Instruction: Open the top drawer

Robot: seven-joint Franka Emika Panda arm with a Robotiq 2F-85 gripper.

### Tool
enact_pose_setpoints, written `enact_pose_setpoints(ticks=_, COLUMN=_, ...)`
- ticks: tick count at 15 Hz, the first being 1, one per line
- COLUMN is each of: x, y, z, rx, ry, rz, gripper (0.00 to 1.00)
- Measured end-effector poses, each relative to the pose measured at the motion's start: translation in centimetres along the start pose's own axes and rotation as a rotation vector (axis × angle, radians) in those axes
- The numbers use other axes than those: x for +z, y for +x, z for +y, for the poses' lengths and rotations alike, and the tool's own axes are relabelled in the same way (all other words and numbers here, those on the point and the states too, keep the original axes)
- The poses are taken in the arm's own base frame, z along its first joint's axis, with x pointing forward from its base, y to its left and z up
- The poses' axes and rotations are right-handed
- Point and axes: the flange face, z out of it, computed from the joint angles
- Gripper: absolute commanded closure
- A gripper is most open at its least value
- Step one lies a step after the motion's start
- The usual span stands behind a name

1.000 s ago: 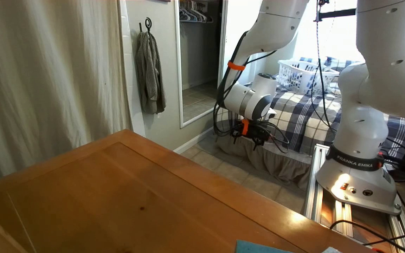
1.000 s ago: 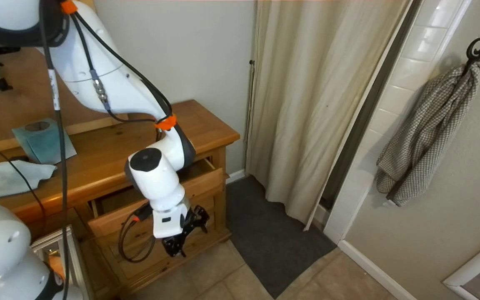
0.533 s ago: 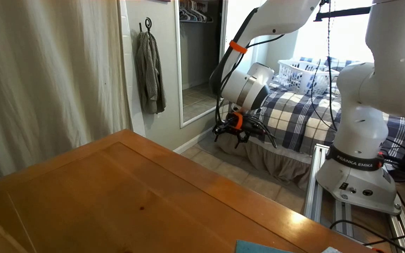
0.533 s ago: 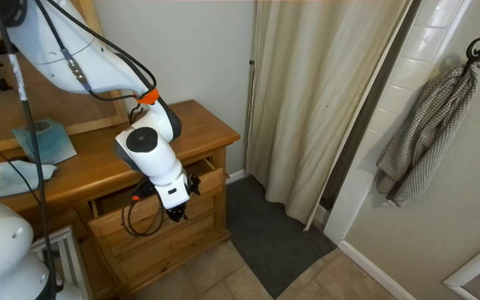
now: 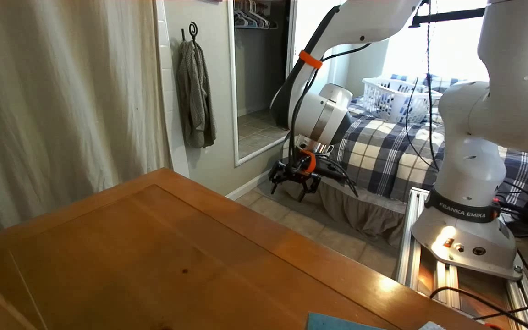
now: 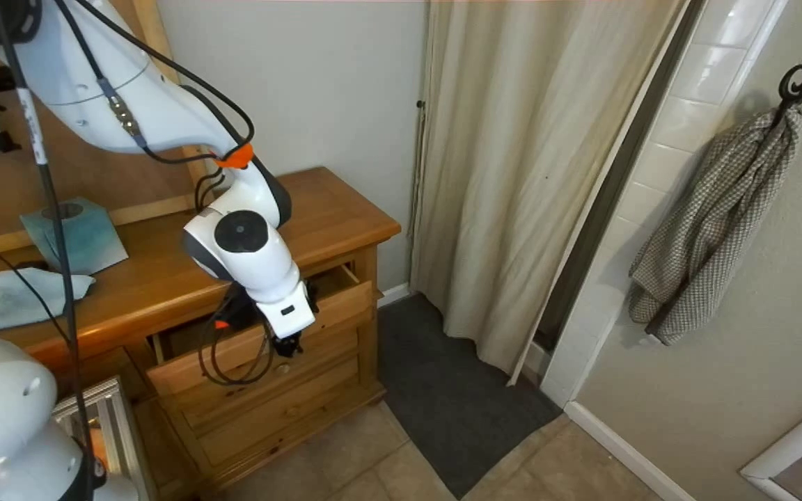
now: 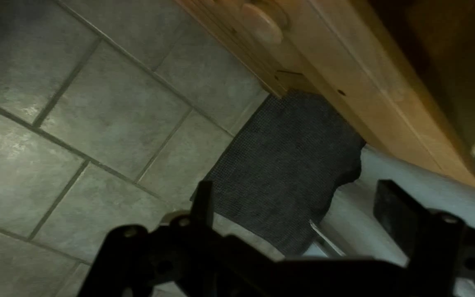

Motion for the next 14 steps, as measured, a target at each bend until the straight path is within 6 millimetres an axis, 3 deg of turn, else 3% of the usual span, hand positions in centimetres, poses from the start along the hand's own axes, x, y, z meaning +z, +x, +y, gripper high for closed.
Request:
enact_pose_setpoints(ticks=6, x=0.2, y=-0.3, z=-0.1, rx=-0.009, ry=0.004, rz=-0.016, gripper=0.0)
enact_pose_setpoints(ticks=14, x=1.7, y=-3.3, z=-1.4, rx=-0.159, ry=0.051, rz=-0.191, gripper=0.0)
